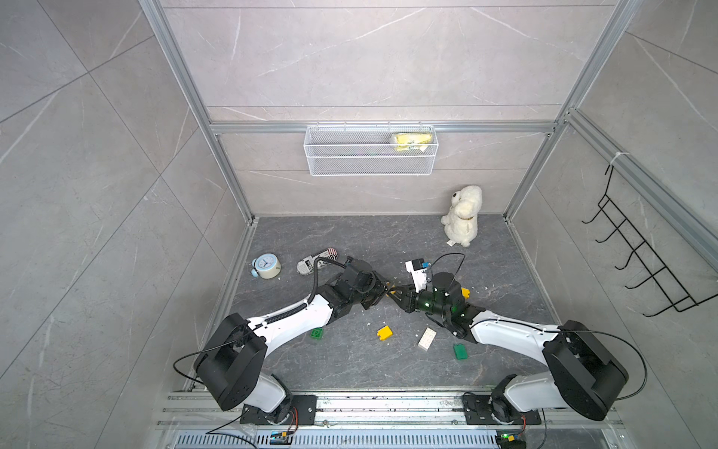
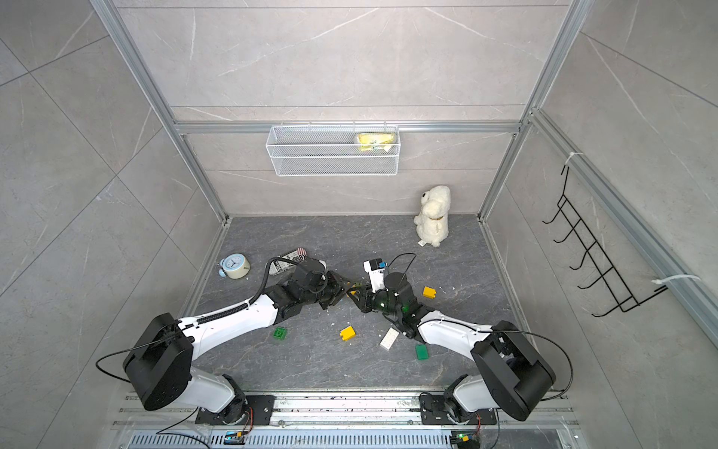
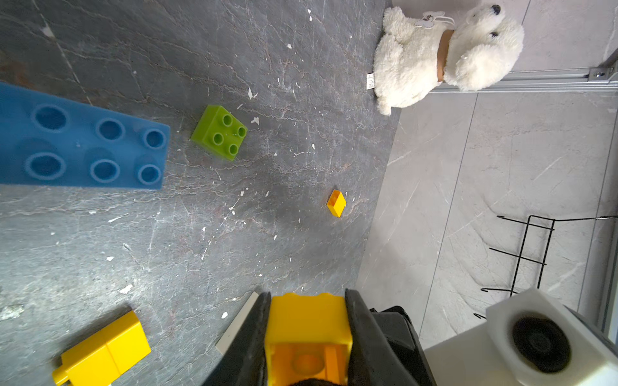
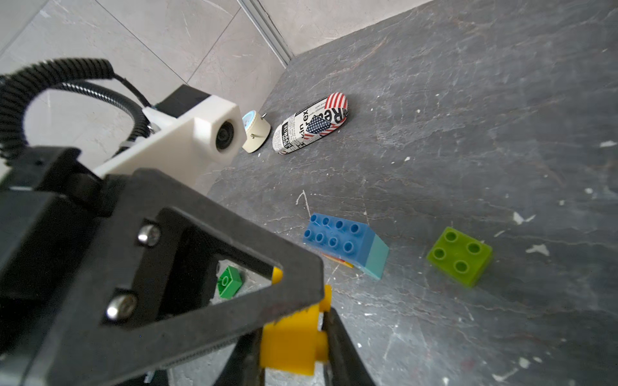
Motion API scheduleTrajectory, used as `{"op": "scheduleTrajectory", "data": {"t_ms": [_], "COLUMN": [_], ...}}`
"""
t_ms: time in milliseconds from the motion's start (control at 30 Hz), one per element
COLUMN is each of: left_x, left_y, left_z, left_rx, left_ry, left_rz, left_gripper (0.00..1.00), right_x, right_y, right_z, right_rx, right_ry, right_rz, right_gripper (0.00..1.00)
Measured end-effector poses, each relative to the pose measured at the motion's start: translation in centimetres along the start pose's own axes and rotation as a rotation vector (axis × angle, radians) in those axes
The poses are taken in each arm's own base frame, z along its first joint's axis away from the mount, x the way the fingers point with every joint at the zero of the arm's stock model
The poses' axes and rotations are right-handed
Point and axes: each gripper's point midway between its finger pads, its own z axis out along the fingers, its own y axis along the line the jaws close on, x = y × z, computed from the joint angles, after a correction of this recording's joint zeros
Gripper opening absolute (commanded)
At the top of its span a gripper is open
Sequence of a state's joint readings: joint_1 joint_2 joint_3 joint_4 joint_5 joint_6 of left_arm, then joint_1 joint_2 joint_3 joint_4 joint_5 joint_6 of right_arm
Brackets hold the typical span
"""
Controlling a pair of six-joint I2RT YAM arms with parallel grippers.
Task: Assemble the letter h with lego
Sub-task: Adjust the lego brick at the center of the board.
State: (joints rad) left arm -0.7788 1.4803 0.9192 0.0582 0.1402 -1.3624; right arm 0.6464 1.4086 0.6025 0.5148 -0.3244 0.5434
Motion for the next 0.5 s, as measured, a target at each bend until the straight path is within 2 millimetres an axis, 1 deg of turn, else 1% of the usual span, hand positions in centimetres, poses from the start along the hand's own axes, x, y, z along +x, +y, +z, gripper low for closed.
{"op": "scheduleTrajectory", "data": {"t_ms": [33, 67, 100, 167, 200, 267, 333, 367, 500], "left_x": [0.0, 0.1, 0.3, 0.6, 0.7, 0.7, 0.3, -0.1, -3.7], "left_y": [0.0, -0.1, -0.1, -0.4, -0.5, -0.3, -0.1, 0.0, 1.1], "left_z": [0.0, 0.0, 0.0, 0.0, 0.0, -0.4, -1.3, -1.9, -5.6], "left_rx": [0.001, 0.002, 0.005, 0.015, 0.015, 0.006, -0.006, -0.013, -0.05], "left_ry": [0.0, 0.0, 0.007, 0.011, 0.01, 0.006, -0.003, -0.017, -0.116], "left_rz": [0.001, 0.004, 0.005, 0.017, 0.023, 0.033, 0.049, 0.056, 0.096], "left_gripper": [0.43, 0.49, 0.56, 0.75, 0.81, 0.87, 0.88, 0.88, 0.88], "right_x": [0.0, 0.0, -0.1, -0.2, -0.2, -0.1, -0.4, -0.7, -2.7], "right_y": [0.0, 0.0, 0.0, 0.0, -0.3, -0.9, -1.8, -2.3, -5.2], "right_z": [-0.1, -0.1, -0.1, 0.1, 0.1, 0.1, 0.0, -0.2, -1.1], "right_rx": [0.012, 0.022, 0.038, 0.071, 0.099, 0.161, 0.255, 0.305, 0.575], "right_ry": [-0.003, -0.004, -0.008, -0.009, -0.006, 0.004, 0.018, 0.023, 0.057], "right_rz": [-0.008, -0.015, -0.027, -0.051, -0.059, -0.079, -0.103, -0.116, -0.17], "right_gripper": [0.16, 0.14, 0.12, 0.09, 0.07, 0.05, 0.05, 0.05, 0.05]}}
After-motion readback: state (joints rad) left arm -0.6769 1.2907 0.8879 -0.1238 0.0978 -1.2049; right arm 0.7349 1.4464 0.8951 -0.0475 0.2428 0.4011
